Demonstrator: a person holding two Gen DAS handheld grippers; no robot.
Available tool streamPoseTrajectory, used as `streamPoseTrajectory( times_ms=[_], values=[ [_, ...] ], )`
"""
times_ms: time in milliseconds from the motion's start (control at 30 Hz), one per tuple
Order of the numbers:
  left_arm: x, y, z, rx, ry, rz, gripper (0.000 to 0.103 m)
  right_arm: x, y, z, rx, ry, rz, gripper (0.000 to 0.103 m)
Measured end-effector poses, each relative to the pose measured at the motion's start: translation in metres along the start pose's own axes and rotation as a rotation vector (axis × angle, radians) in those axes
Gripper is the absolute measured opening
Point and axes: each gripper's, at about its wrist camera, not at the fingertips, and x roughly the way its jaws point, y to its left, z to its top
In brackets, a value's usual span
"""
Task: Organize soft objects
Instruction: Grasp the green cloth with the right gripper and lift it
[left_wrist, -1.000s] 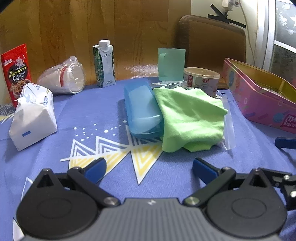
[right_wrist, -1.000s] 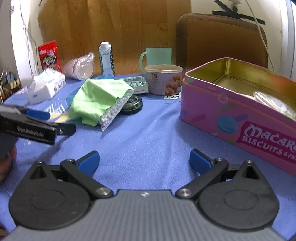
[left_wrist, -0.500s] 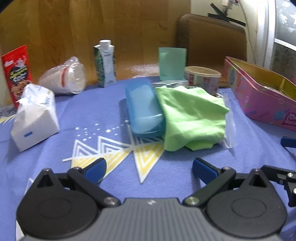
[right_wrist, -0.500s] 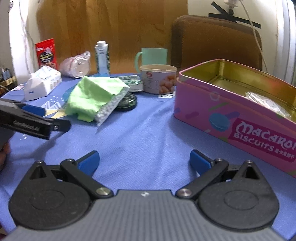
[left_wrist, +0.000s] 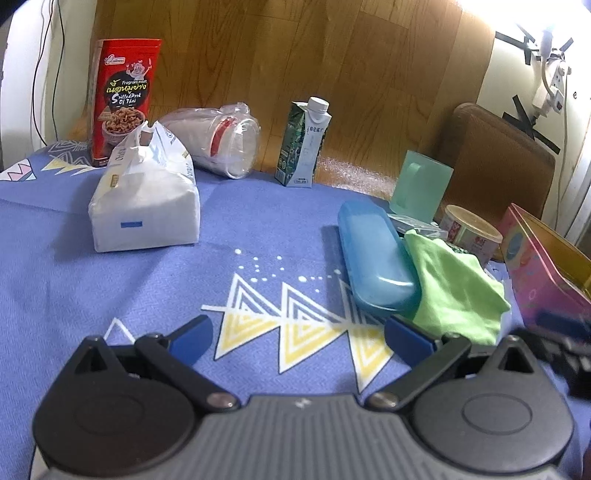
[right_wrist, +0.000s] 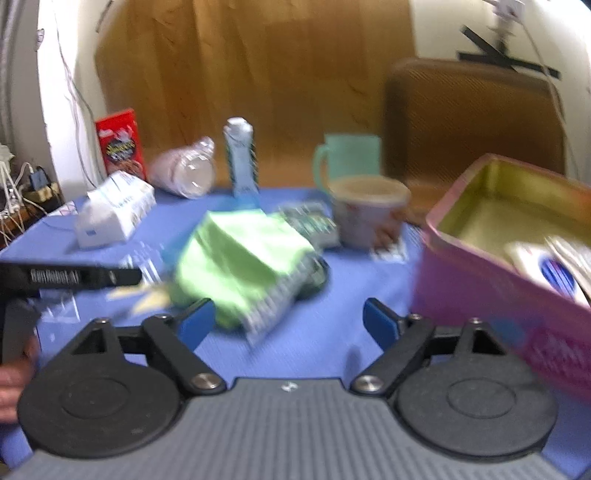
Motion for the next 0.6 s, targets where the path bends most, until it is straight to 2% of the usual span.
streamPoseTrajectory(
  times_ms=[100, 167, 233, 267, 300, 467, 600],
  values=[
    [0.001, -0.001, 0.000, 0.002, -0.001, 0.003, 0.103, 0.018, 0.010, 0.013, -0.049, -0.019, 0.018, 0.070],
    [0.001, -0.001, 0.000, -0.003, -0.002, 0.001, 0.103, 0.031, 0.016, 0.020, -0.112, -0.023, 0.023, 0.057],
    [0.000, 0.001, 0.000, -0.013, -0.007, -0.007, 0.103, 0.045, 0.023, 0.022, -0.177, 0.011, 0.014, 0.019],
    [-0.001, 0.002, 0.000, -0.022, -0.012, -0.014, 0.103, 0.047, 0.025, 0.021, -0.196, 0.018, 0.009, 0.016],
    [-0.002, 0.005, 0.001, -0.034, -0.019, -0.023, 0.103, 0.044, 0.026, 0.020, -0.202, 0.019, 0.023, 0.004],
    [-0.006, 0.015, 0.002, -0.083, -0.040, -0.075, 0.103, -0.001, 0.037, -0.001, -0.213, 0.028, 0.146, 0.005],
    [-0.010, 0.012, 0.001, -0.063, -0.054, -0.123, 0.103, -0.023, 0.043, -0.032, -0.182, 0.148, 0.279, 0.005]
  ],
)
